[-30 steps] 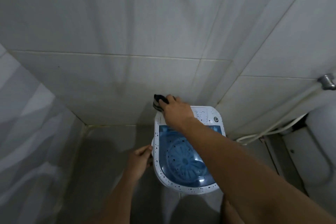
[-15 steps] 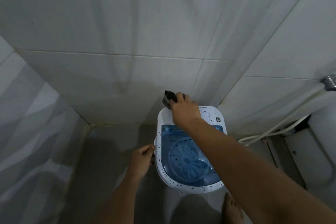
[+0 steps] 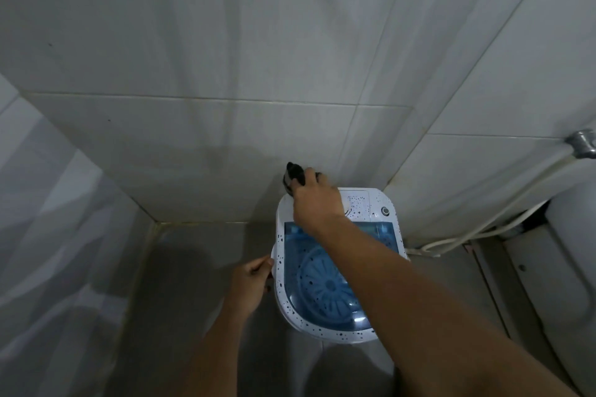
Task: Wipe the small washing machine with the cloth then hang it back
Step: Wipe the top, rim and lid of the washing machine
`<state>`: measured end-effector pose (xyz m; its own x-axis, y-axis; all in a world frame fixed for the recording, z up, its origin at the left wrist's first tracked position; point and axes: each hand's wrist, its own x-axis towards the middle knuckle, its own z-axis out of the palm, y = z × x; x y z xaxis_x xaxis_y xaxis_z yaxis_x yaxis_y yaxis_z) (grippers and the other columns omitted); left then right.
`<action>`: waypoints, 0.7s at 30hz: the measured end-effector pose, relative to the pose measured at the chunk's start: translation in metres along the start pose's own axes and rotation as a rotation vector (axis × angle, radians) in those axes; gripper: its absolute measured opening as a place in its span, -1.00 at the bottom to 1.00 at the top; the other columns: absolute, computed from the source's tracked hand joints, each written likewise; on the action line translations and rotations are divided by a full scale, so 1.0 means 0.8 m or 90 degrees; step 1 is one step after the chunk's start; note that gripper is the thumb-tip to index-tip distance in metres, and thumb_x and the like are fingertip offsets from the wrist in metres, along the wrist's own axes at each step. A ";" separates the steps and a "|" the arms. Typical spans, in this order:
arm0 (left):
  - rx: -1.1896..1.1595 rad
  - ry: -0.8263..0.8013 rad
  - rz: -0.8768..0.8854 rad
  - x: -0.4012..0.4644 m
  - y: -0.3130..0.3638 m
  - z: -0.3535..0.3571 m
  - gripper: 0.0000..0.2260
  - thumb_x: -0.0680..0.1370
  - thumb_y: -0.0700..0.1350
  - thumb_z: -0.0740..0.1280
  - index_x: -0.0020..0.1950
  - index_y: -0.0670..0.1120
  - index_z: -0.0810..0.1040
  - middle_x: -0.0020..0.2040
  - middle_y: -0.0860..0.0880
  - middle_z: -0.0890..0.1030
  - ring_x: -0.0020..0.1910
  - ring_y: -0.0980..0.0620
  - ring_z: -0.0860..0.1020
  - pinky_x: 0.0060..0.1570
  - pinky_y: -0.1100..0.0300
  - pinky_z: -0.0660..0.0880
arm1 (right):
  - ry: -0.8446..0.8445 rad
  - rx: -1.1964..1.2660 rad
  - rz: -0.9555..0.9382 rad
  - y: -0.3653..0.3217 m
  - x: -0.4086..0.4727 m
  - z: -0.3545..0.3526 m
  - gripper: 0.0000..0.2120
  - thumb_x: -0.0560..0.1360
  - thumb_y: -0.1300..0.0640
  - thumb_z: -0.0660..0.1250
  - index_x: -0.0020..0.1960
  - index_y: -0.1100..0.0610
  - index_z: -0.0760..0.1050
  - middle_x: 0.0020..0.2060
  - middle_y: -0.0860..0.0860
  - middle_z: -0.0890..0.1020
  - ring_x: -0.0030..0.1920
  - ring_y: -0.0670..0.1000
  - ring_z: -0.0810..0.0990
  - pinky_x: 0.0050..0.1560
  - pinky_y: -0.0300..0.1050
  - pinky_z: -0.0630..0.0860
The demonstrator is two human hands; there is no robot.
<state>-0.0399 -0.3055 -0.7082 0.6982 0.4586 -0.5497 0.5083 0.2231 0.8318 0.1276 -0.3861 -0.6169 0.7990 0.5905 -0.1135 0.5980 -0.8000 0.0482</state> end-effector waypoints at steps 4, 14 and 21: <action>0.024 -0.010 0.003 0.004 -0.002 -0.002 -0.87 0.61 -0.15 0.30 0.01 0.00 0.65 -0.08 -0.03 0.72 -0.07 -0.04 0.69 0.01 -0.01 0.64 | -0.003 -0.087 -0.113 -0.030 -0.052 0.016 -0.51 0.54 0.19 0.27 0.45 0.23 0.35 0.35 0.23 0.30 0.24 0.29 0.40 0.05 0.19 0.49; 0.078 -0.011 0.012 0.005 -0.002 -0.001 -0.87 0.62 -0.14 0.29 -0.01 -0.01 0.64 -0.05 -0.06 0.71 -0.03 -0.07 0.68 0.05 -0.09 0.63 | -0.050 -0.012 -0.003 -0.025 0.011 -0.001 -0.55 0.48 0.17 0.35 0.35 0.17 0.44 0.31 0.17 0.35 0.25 0.24 0.41 0.01 0.13 0.50; 0.083 -0.001 0.011 0.005 -0.001 -0.002 -0.85 0.61 -0.14 0.29 -0.10 0.02 0.62 -0.11 -0.06 0.70 -0.07 -0.09 0.68 0.05 -0.11 0.62 | 0.023 -0.034 -0.135 -0.032 -0.075 0.036 -0.43 0.55 0.16 0.27 0.53 0.19 0.22 0.30 0.19 0.35 0.24 0.26 0.42 0.10 0.22 0.48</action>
<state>-0.0381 -0.3026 -0.7106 0.7081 0.4603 -0.5355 0.5576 0.1009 0.8240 0.0627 -0.4045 -0.6398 0.6560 0.7492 -0.0913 0.7548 -0.6511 0.0798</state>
